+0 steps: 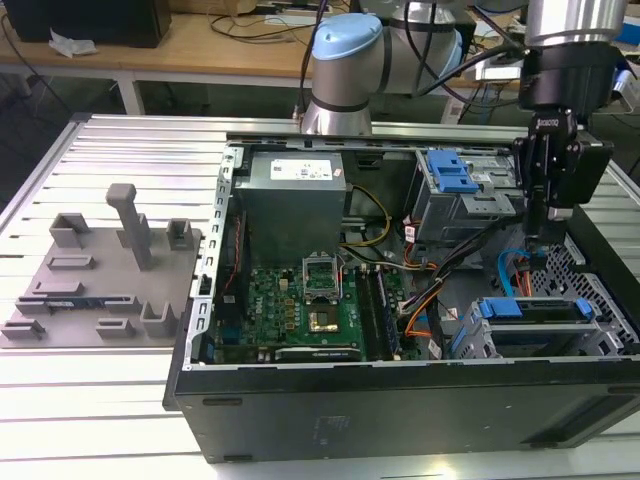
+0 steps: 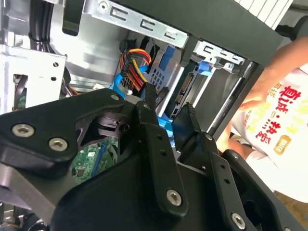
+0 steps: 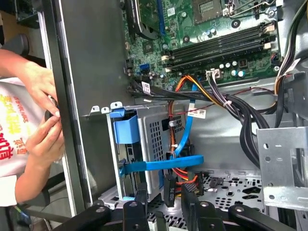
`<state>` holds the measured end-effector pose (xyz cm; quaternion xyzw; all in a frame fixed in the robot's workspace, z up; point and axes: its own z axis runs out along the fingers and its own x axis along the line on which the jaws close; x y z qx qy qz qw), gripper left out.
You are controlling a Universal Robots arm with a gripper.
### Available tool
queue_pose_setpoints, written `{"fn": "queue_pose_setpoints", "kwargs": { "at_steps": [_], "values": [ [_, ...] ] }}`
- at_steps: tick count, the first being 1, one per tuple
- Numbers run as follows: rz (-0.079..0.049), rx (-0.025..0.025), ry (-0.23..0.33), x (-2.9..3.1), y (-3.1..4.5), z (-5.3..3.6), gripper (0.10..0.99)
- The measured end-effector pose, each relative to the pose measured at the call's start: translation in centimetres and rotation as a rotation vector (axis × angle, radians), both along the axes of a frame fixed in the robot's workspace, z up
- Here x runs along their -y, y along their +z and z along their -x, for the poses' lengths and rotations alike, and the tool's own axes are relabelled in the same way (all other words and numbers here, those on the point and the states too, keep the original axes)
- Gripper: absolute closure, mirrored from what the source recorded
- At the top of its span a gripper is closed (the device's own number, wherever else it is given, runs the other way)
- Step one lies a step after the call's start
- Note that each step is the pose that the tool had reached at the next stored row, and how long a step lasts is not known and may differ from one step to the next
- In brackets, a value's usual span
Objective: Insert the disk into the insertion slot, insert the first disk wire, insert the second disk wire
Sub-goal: 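Insert the first disk wire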
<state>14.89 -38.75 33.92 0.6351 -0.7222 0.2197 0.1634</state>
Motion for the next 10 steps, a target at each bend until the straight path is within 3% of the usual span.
{"fn": "queue_pose_setpoints", "kwargs": {
  "at_steps": [10],
  "values": [
    [0.004,-0.0026,0.000,-0.01,-0.48,-0.03,0.675]
  ]
}}
